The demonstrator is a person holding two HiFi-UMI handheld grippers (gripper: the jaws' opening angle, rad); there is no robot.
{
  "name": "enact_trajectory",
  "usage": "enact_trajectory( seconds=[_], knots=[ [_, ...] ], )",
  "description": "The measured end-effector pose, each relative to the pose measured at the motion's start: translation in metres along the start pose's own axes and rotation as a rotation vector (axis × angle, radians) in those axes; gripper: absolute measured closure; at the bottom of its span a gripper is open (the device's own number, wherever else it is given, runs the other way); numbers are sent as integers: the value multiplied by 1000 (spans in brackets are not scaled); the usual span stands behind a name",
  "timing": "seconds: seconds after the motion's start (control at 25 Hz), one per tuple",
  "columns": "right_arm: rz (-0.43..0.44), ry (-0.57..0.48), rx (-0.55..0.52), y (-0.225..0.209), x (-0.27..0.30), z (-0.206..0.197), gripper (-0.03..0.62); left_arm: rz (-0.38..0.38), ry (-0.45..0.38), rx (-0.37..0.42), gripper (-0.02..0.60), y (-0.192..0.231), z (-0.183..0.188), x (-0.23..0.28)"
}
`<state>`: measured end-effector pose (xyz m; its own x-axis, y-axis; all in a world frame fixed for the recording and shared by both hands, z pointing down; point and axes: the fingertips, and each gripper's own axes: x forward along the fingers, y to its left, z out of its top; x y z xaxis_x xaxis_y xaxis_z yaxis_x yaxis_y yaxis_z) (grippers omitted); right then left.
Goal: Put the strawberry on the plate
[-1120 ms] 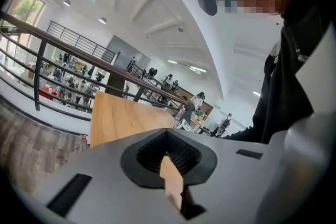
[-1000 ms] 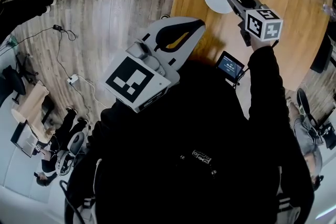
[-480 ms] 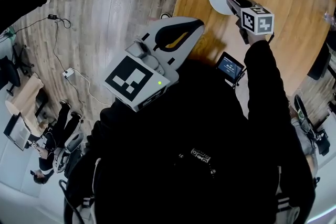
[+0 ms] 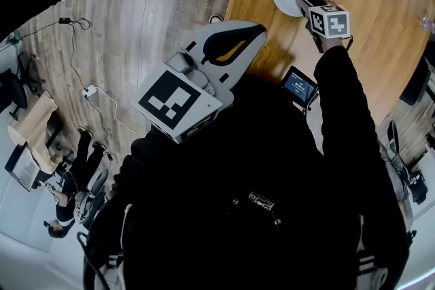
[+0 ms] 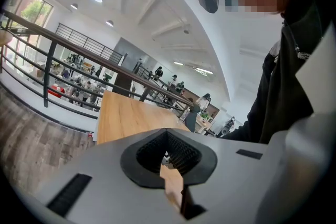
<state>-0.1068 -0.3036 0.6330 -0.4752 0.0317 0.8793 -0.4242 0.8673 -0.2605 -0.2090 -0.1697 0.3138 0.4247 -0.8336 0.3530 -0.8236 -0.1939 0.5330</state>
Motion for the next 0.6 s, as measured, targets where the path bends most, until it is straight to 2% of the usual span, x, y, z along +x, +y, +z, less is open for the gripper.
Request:
enact_trajectory(
  seconds=[0.4, 0.6],
  knots=[
    [-19, -13, -7, 0, 12, -1, 438, 7, 23, 20, 578, -7, -7, 2],
    [-16, -102, 23, 2, -13, 8, 424, -9, 20, 51, 578, -26, -7, 5]
  ],
)
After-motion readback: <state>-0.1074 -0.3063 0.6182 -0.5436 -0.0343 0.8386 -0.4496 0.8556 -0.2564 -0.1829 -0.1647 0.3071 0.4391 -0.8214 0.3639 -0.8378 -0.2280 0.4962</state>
